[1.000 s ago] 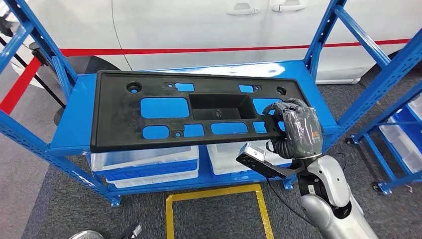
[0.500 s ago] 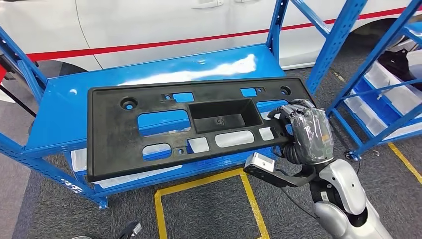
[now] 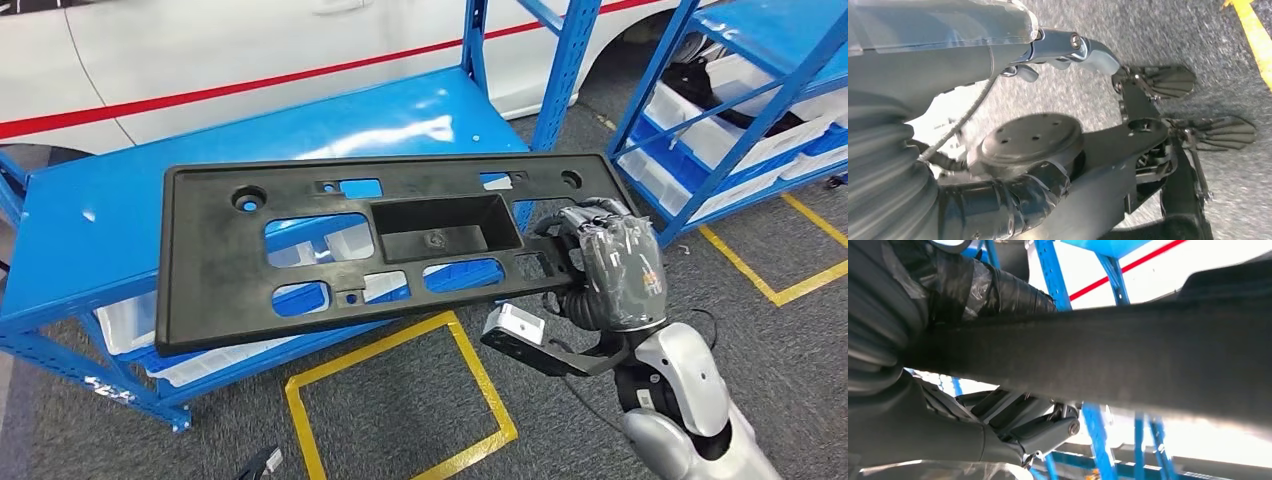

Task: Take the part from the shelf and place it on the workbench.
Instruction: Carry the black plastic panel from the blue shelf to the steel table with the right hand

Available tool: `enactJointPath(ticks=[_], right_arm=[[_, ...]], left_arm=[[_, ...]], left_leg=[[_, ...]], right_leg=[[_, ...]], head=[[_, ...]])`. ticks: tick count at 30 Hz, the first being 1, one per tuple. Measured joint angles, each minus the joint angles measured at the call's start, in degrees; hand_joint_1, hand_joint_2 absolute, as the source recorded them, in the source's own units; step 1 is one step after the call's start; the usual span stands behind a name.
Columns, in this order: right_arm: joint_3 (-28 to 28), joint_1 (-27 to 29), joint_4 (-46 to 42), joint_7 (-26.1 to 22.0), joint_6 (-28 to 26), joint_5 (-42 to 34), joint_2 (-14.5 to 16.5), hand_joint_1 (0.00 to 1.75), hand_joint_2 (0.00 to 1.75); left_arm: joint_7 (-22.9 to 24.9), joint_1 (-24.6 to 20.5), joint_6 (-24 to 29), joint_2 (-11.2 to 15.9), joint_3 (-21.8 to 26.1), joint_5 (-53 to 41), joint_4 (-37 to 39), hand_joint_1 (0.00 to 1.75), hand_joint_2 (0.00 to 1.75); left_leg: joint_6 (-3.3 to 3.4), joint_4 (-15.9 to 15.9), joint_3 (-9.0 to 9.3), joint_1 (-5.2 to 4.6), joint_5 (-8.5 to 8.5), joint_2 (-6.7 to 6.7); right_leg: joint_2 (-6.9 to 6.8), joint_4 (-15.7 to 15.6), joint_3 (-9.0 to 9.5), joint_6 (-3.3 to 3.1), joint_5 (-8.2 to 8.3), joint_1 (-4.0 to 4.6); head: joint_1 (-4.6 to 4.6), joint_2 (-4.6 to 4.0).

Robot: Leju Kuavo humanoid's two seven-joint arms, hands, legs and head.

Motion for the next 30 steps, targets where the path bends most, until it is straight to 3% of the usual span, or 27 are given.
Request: enactJointPath(ticks=[2, 3, 4, 5, 6, 8, 9, 11, 12, 14, 15, 17, 19, 20, 21, 23, 25, 27, 29, 30], right_arm=[[1.76, -3.07, 3.06, 2.33, -0.51, 0.70, 3.70, 1.75, 1.75], [2.51, -4.63, 4.84, 3.27, -0.91, 0.67, 5.55, 1.75, 1.75], [3.08, -5.97, 6.57, 3.99, -1.30, 0.49, 7.22, 1.75, 1.75], [3.51, -7.11, 8.19, 4.48, -1.63, 0.27, 8.67, 1.75, 1.75], [3.84, -8.06, 9.56, 4.78, -1.88, 0.06, 9.88, 1.75, 1.75], [4.23, -9.69, 11.76, 5.04, -2.14, -0.21, 11.66, 1.75, 1.75], [4.35, -10.46, 12.63, 5.10, -2.22, -0.40, 12.40, 1.75, 1.75], [4.47, -12.00, 14.20, 5.18, -2.45, -0.95, 13.81, 1.75, 1.75], [4.52, -12.68, 14.94, 5.18, -2.65, -1.22, 14.40, 1.75, 1.75], [4.56, -13.51, 16.22, 5.17, -3.26, -1.45, 15.03, 1.75, 1.75], [4.57, -13.68, 16.67, 5.19, -3.57, -1.44, 15.16, 1.75, 1.75], [4.58, -13.60, 16.96, 5.24, -3.98, -1.33, 15.30, 1.75, 1.75], [4.58, -12.22, 15.51, 5.23, -4.03, -1.92, 14.14, 1.75, 1.75], [4.47, -10.60, 13.58, 4.96, -4.05, -2.85, 12.39, 1.75, 1.75], [4.15, -8.45, 11.02, 4.34, -4.16, -4.17, 9.82, 1.75, 1.75], [2.51, -3.60, 5.72, 2.12, -4.55, -6.86, 3.92, 1.75, 1.75], [0.13, -0.06, 1.96, -0.10, -4.69, -8.08, -0.31, 1.75, 1.75], [-1.72, 1.86, -0.72, -1.17, -4.31, -8.12, -2.68, 1.75, 1.75], [-2.93, 3.04, -2.47, -1.42, -3.52, -7.94, -4.56, 1.75, 1.75], [-3.38, 3.44, -2.97, -1.50, -3.05, -7.85, -5.39, 1.75, 1.75]], left_arm=[[0.15, -0.13, -0.30, 0.05, -0.21, -0.67, 0.00, 0.00, 1.75], [0.29, -0.15, -0.32, 0.05, -0.47, -1.23, 0.00, 0.00, 1.75], [0.42, -0.18, -0.28, -0.01, -0.84, -1.80, 0.00, 0.00, 1.75], [0.51, -0.22, -0.19, -0.08, -1.24, -2.25, 0.00, 0.00, 1.75], [0.54, -0.26, -0.10, -0.18, -1.62, -2.56, 0.00, 0.00, 1.75], [0.52, -0.28, 0.00, -0.43, -2.30, -3.02, 0.00, 0.00, 1.75], [0.46, -0.27, 0.01, -0.50, -2.62, -3.37, 0.00, 0.00, 1.75], [0.28, -0.24, -0.04, -0.63, -3.53, -4.40, 0.01, 0.00, 1.75], [0.20, -0.26, -0.06, -0.66, -4.00, -4.87, 0.02, 0.00, 1.75], [0.09, -0.29, -0.10, -0.69, -4.80, -5.43, 0.02, 0.00, 1.75], [0.04, -0.25, -0.14, -0.69, -5.14, -5.56, 0.02, 0.00, 1.75], [-0.10, -0.02, -0.25, -0.69, -5.75, -5.84, 0.02, 0.00, 1.75], [-0.55, 0.28, 0.12, -0.80, -6.37, -6.20, 0.02, 0.00, 1.75], [-0.98, 0.37, 0.62, -0.97, -6.66, -6.37, 0.02, 0.00, 1.75], [-1.55, 0.45, 1.23, -1.19, -6.95, -6.54, 0.02, 0.00, 1.75], [-2.64, 0.56, 2.03, -1.54, -7.38, -6.70, 0.02, 0.00, 1.75], [-3.26, 0.69, 2.17, -1.54, -7.59, -6.70, 0.03, 0.00, 1.75], [-3.67, 0.70, 2.06, -1.48, -7.77, -6.69, 0.05, 0.00, 1.75], [-3.99, 0.46, 1.64, -1.52, -8.03, -6.67, 0.07, 0.00, 1.75], [-3.96, 0.27, 1.37, -1.54, -8.15, -6.61, 0.07, 0.00, 1.75]], left_leg=[[0.26, -0.27, -1.41, 0.10, 1.64, 1.92], [0.31, 0.02, -2.46, 0.09, 2.26, 2.82], [0.16, 0.48, -3.58, 0.10, 2.78, 3.70], [-0.01, 1.03, -4.79, 0.14, 3.26, 4.52], [-0.23, 1.65, -5.99, 0.20, 3.66, 5.23], [-0.81, 3.06, -8.27, 0.37, 4.30, 6.43], [-1.15, 3.73, -9.20, 0.37, 4.55, 6.87], [-1.90, 4.56, -10.33, 0.28, 5.18, 7.69], [-2.28, 4.63, -10.58, 0.30, 5.64, 8.07], [-3.09, 4.53, -10.82, 0.60, 6.35, 8.46], [-3.48, 4.86, -11.08, 0.83, 5.60, 7.64], [-3.92, 8.38, -12.24, 1.05, 0.83, 4.61], [-3.72, 15.16, -13.56, 1.00, -4.89, 2.53], [-3.47, 18.11, -13.68, 0.92, -6.18, 2.28], [-3.11, 19.70, -13.12, 0.81, -6.18, 2.20], [-2.20, 17.23, -9.25, 0.53, -3.55, 1.71], [-1.08, 8.99, -2.88, 0.21, -2.33, -0.80], [-0.51, 2.71, 1.17, -0.14, -3.22, -2.71], [-0.30, 1.02, 1.58, -0.20, -2.72, -1.88], [-0.03, 0.62, 1.25, -0.15, -1.89, -1.11]], right_leg=[[-3.17, 4.40, -1.49, 0.24, -5.26, -0.07], [-4.14, 8.19, -2.30, 0.49, -8.13, -0.30], [-4.58, 12.04, -2.89, 0.80, -9.85, -0.59], [-4.78, 15.14, -3.02, 1.14, -10.11, -0.88], [-4.88, 16.60, -2.40, 1.45, -9.06, -1.14], [-5.62, 13.70, 1.70, 1.90, -6.33, -1.48], [-6.54, 10.14, 4.63, 2.01, -6.63, -1.34], [-7.96, 3.72, 8.67, 1.26, -8.92, -0.77], [-8.07, 2.12, 9.20, 0.68, -9.67, -0.40], [-7.35, 1.24, 8.51, -0.71, -8.83, -0.17], [-6.98, 1.08, 7.98, -1.32, -8.14, -0.10], [-6.15, 0.74, 6.60, -2.33, -6.47, -0.08], [-4.90, 0.72, 4.83, -2.71, -4.91, 0.20], [-4.34, 0.74, 3.99, -2.72, -4.23, 0.39], [-3.87, 0.76, 3.21, -2.66, -3.60, 0.58], [-3.06, 0.81, 1.76, -2.47, -2.36, 0.83], [-1.81, 0.92, 0.44, -2.17, -0.98, 0.88], [-0.16, 0.59, -0.32, -1.53, 0.60, 0.64], [1.35, -0.37, -0.55, -0.65, 2.25, 0.38], [1.07, -0.51, -0.79, -0.32, 2.12, 0.38]], head=[[0.20, 0.00], [0.27, 0.00], [0.24, 0.00], [0.24, 0.00], [0.23, 0.00], [0.23, 0.00], [0.25, 0.00], [0.16, 0.00], [0.14, 0.00], [0.17, 0.00], [0.20, 0.00], [0.16, 0.00], [0.11, 0.00], [0.11, 0.00], [0.11, 0.00], [0.15, 0.00], [0.19, 0.00], [0.18, 0.00], [0.16, 0.00], [0.16, 0.00]])
